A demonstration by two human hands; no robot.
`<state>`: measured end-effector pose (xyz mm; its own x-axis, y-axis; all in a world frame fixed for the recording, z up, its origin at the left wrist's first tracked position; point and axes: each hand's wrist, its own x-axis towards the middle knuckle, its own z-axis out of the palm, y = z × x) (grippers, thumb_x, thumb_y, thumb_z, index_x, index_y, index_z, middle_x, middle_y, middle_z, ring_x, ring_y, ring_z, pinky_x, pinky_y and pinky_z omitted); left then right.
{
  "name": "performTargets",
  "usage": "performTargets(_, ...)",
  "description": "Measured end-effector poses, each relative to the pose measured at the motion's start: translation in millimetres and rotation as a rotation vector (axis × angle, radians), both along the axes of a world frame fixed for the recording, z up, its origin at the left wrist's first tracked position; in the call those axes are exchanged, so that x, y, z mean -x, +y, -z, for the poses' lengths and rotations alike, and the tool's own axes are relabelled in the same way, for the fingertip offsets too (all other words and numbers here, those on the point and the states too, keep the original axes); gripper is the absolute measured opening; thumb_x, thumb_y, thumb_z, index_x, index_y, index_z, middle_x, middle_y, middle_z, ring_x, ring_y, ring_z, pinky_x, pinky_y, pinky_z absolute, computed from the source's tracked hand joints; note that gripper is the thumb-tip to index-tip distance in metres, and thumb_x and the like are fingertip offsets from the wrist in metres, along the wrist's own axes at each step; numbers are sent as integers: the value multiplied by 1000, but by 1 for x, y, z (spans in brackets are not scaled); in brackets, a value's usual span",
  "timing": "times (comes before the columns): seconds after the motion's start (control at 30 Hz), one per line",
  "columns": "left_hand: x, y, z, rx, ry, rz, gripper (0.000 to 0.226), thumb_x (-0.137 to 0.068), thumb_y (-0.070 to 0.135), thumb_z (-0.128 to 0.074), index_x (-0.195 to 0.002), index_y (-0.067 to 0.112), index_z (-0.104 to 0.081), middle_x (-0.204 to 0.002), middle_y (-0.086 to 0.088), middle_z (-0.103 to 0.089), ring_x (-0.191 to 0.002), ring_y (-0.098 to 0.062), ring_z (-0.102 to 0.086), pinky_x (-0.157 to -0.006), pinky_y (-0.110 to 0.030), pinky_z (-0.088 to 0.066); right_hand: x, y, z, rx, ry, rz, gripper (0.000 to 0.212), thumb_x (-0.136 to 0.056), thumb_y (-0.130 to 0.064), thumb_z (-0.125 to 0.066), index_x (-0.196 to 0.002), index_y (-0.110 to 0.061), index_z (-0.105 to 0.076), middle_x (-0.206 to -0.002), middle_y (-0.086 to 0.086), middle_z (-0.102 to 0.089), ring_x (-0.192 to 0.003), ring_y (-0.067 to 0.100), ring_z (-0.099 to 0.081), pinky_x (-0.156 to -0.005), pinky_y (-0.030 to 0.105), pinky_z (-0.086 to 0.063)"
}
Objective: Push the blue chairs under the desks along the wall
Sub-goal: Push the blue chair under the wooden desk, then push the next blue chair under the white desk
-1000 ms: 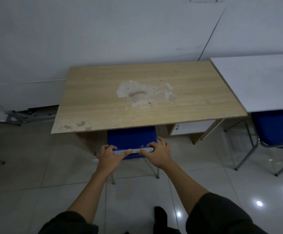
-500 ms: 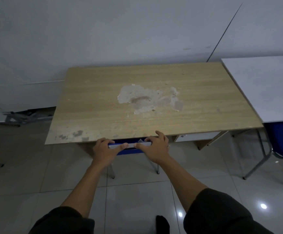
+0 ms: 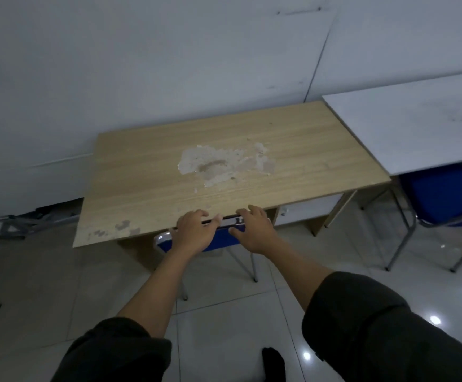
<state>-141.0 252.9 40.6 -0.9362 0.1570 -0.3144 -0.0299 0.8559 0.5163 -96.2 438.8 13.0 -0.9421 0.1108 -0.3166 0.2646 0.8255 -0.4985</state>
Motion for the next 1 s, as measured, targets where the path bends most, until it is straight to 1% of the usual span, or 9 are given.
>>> performTargets(0.1, -24, 44, -28, 60, 111, 174, 62, -94, 75, -48, -131, 28, -67, -150, 2, -58, -141, -29, -51, -121, -61, -29, -34, 39, -15, -42, 81, 55, 68, -100, -47, -64, -157, -18, -40, -169, 17, -26, -157, 35, -18, -124, 56, -28)
performTargets(0.17, -32, 70, -39, 65, 135, 252, 57, -98, 69, -49, -133, 28, -65, -152, 1, -57, -142, -28, -50, -121, -58, -29, -53, 66, -24, -47, 118, 104, 70, -100, -45, -64, -158, -16, -38, -168, 18, -28, -157, 36, -20, -125, 54, -27)
performTargets(0.27, -49, 125, -53, 65, 150, 370, 57, -98, 72, -46, -133, 30, -63, -152, 3, -57, -139, -26, -53, -119, -59, -34, -89, 126, -40, -14, 108, 216, 72, -101, -44, -65, -160, -12, -36, -167, 16, -32, -156, 36, -23, -125, 49, -27)
performTargets(0.37, -72, 190, -67, 52, 164, 484, 57, -97, 74, -45, -130, 31, -64, -148, 6, -59, -134, -24, -56, -118, -59, -36, -133, 201, -54, 46, 38, 332, 74, -100, -46, -66, -161, -17, -35, -166, 16, -34, -153, 38, -31, -122, 52, -34)
performTargets(0.5, -93, 281, -80, 3, 142, 564, 82, -78, 89, -35, -130, 33, -65, -147, 5, -61, -128, -25, -62, -115, -59, -39, -193, 290, -82, 50, 47, 468, 78, -101, -47, -64, -163, -17, -29, -165, 17, -36, -150, 37, -36, -120, 48, -36)
performTargets(0.67, -123, 405, -97, -56, 221, 694, 57, -97, 72, -49, -133, 31, -65, -146, 4, -62, -132, -25, -59, -114, -56, -42, -246, 391, -107, 76, 132, 671, 79, -98, -48, -67, -162, -23, -30, -164, 13, -38, -147, 34, -41, -117, 51, -41)
performTargets(0.73, -135, 456, -100, -91, 214, 749, 59, -94, 76, -46, -128, 33, -67, -140, 4, -65, -127, -24, -61, -111, -55, -45, -265, 432, -112, 100, 187, 738, 77, -99, -47, -67, -162, -23, -30, -163, 12, -39, -145, 34, -44, -117, 49, -42)
performTargets(0.83, -142, 530, -97, -135, 185, 818, 74, -83, 87, -39, -126, 35, -68, -136, 4, -68, -122, -22, -64, -108, -55, -48, -285, 491, -111, 123, 229, 806, 73, -102, -48, -63, -162, -23, -31, -163, 10, -38, -143, 33, -44, -116, 47, -42)
performTargets(1.0, -153, 667, -94, -214, 170, 903, 73, -88, 84, -44, -132, 31, -67, -142, 5, -65, -129, -22, -61, -115, -58, -42, -302, 613, -107, 112, 207, 887, 72, -101, -49, -64, -161, -23, -33, -163, 12, -39, -145, 34, -43, -114, 47, -42)
